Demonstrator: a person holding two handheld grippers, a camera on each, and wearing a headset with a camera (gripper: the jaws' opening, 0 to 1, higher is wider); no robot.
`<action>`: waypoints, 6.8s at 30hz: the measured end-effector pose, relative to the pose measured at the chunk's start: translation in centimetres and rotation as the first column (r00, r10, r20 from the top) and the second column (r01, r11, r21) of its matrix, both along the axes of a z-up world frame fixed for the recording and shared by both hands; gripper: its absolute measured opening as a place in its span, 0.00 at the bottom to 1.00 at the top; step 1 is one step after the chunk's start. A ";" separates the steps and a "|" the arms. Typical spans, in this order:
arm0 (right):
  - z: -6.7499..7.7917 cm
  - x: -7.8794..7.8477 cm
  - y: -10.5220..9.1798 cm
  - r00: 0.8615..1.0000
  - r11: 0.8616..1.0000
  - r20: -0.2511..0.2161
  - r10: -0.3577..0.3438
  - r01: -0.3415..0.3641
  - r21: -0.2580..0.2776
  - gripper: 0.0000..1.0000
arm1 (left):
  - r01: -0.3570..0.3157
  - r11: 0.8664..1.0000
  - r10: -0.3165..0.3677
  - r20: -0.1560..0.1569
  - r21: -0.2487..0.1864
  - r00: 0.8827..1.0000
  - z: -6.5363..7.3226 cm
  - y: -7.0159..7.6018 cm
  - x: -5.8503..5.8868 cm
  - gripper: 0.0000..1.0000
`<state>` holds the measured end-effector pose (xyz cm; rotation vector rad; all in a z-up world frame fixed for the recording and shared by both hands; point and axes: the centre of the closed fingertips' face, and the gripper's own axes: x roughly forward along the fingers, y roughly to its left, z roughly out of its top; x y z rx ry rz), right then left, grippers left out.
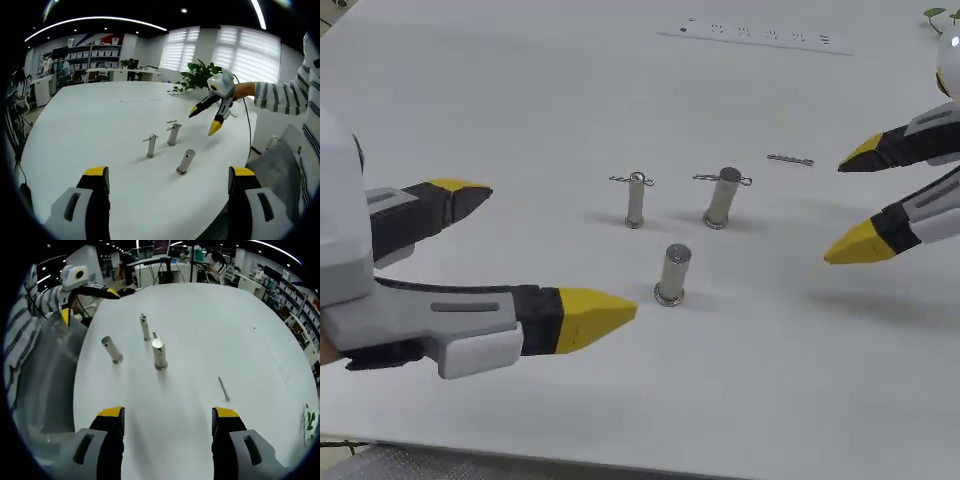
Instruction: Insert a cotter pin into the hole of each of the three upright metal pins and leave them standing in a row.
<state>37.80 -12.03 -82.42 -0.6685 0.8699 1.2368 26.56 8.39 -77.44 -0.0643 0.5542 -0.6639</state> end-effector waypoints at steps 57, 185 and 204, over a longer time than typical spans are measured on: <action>-4.2 6.9 0.5 0.977 0.903 0.044 0.211 -0.177 -0.391 0.04 | -0.058 0.998 0.060 -0.069 0.027 0.996 -1.6 2.7 -1.4 0.83; 5.8 -14.0 7.1 0.806 0.955 0.548 0.225 -0.294 0.041 0.03 | 0.200 0.912 -0.292 -0.223 -0.359 0.930 1.3 -13.7 -2.6 0.04; 5.9 -14.4 7.5 0.822 0.959 0.532 0.202 -0.277 0.065 0.04 | 0.235 0.918 -0.315 -0.230 -0.319 0.921 1.3 -13.3 -2.7 0.00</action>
